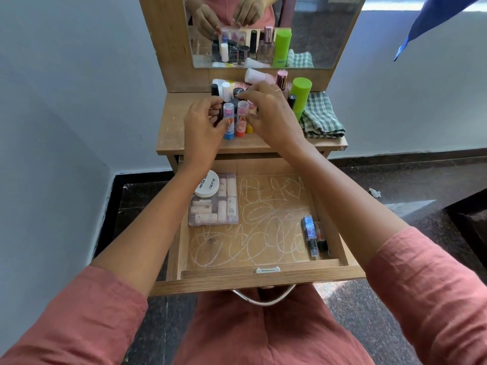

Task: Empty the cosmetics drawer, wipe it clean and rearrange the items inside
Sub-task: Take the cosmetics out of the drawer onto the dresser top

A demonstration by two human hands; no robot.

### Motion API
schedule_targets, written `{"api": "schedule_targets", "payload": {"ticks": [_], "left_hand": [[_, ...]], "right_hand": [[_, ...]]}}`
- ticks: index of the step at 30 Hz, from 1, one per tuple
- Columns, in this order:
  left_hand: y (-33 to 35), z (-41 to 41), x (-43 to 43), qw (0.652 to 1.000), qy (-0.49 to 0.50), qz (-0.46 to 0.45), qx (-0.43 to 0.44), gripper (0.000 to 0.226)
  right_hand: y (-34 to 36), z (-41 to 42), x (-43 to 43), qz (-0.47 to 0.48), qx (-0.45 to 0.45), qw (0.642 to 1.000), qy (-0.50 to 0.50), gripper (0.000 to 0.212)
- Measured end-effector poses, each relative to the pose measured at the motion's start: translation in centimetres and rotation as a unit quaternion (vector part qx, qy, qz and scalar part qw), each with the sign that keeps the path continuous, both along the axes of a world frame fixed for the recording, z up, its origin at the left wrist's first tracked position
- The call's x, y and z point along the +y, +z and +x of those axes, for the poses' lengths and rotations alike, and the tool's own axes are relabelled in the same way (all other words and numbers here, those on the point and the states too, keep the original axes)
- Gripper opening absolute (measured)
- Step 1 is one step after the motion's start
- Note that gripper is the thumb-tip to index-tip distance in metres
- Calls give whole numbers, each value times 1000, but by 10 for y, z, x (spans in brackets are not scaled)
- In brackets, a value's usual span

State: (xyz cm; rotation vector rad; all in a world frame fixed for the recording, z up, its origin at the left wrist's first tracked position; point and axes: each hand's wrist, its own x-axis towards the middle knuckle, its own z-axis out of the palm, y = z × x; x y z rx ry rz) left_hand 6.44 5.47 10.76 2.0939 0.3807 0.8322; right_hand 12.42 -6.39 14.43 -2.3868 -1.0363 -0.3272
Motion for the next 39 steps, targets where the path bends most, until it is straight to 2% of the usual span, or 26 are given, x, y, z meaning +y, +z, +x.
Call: {"api": "schedule_targets", "payload": {"ticks": [8, 12, 15, 18, 21, 24, 26, 30, 34, 39], "left_hand": [[0, -26, -22, 997, -8, 15, -70, 28], [-17, -39, -50, 994, -79, 37, -61, 24], [-39, -43, -73, 979, -192, 62, -3, 18], [-58, -44, -95, 929, -338, 117, 96, 14], [-77, -40, -117, 865, -430, 186, 183, 18], [-89, -36, -134, 788, -498, 288, 220, 28], [-93, -36, -139, 749, -528, 346, 202, 31], [-106, -36, -141, 713, -576, 388, 92, 22], [-112, -35, -143, 682, -576, 447, 63, 15], [-118, -35, -142, 669, -560, 489, 9, 31]], "right_hand": [[-6, -17, -36, 51, 58, 997, 16, 20], [-18, -29, -71, 33, 104, 994, 8, 13], [-34, -36, -104, -1, 129, 992, 0, 15], [-49, -42, -132, -79, 165, 983, -1, 15], [-61, -47, -152, -189, 188, 964, 12, 14], [-71, -53, -163, -281, 186, 941, 28, 14], [-74, -55, -167, -308, 167, 936, 39, 16], [-81, -57, -170, -380, 106, 918, 43, 27], [-91, -60, -168, -452, 60, 890, 25, 34], [-100, -62, -163, -496, 26, 867, 20, 36]]}}
